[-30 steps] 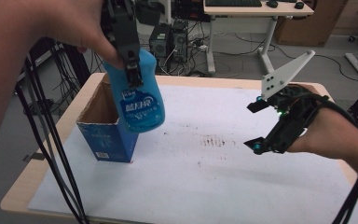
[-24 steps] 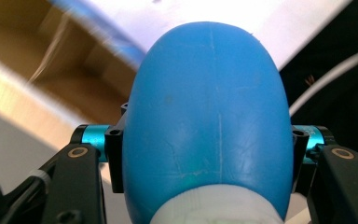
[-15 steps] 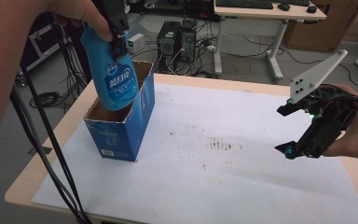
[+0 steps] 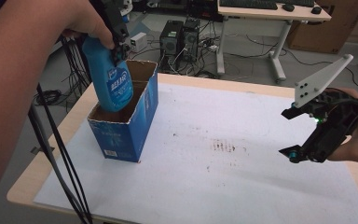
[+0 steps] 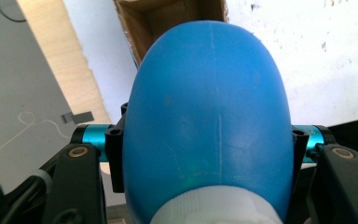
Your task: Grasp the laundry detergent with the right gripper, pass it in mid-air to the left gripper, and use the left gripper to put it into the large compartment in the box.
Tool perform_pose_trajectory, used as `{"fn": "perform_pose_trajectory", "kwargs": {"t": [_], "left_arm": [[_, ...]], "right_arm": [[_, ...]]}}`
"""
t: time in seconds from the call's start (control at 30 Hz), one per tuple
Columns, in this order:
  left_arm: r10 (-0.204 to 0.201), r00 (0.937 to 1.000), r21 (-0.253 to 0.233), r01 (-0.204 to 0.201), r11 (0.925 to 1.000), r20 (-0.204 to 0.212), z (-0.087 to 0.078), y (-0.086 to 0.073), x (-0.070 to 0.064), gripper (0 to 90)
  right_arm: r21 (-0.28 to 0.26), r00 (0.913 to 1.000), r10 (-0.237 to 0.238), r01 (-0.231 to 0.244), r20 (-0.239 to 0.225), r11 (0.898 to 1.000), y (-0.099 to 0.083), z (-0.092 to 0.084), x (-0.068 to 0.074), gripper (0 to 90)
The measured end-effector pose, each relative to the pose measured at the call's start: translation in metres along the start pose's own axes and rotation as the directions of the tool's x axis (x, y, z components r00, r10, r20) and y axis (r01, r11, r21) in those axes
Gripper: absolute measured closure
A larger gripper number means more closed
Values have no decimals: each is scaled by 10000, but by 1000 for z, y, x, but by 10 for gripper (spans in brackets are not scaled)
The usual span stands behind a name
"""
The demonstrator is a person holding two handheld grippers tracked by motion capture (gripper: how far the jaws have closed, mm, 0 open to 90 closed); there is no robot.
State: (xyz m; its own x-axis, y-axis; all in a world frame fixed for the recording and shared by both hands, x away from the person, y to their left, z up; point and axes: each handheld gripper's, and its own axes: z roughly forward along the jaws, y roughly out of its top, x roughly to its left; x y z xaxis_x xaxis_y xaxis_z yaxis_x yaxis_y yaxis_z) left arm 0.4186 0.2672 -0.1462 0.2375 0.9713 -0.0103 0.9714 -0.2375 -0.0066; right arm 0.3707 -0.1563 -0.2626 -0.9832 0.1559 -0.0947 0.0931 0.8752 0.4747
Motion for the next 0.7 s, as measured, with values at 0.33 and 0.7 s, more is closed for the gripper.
{"fn": "perform_pose_trajectory", "kwargs": {"t": [0.33, 0.7], "left_arm": [[2084, 9780, 771, -2087, 9749, 120, 45, 10, 0, 389], [4179, 9080, 1044, -4185, 9022, 292, 95, 17, 2, 388]], "right_arm": [[245, 9999, 58, -56, -82, 9997, -1, -2, -4, 6], [537, 9998, 173, -176, 55, 9984, 2, -4, -6, 6]]}}
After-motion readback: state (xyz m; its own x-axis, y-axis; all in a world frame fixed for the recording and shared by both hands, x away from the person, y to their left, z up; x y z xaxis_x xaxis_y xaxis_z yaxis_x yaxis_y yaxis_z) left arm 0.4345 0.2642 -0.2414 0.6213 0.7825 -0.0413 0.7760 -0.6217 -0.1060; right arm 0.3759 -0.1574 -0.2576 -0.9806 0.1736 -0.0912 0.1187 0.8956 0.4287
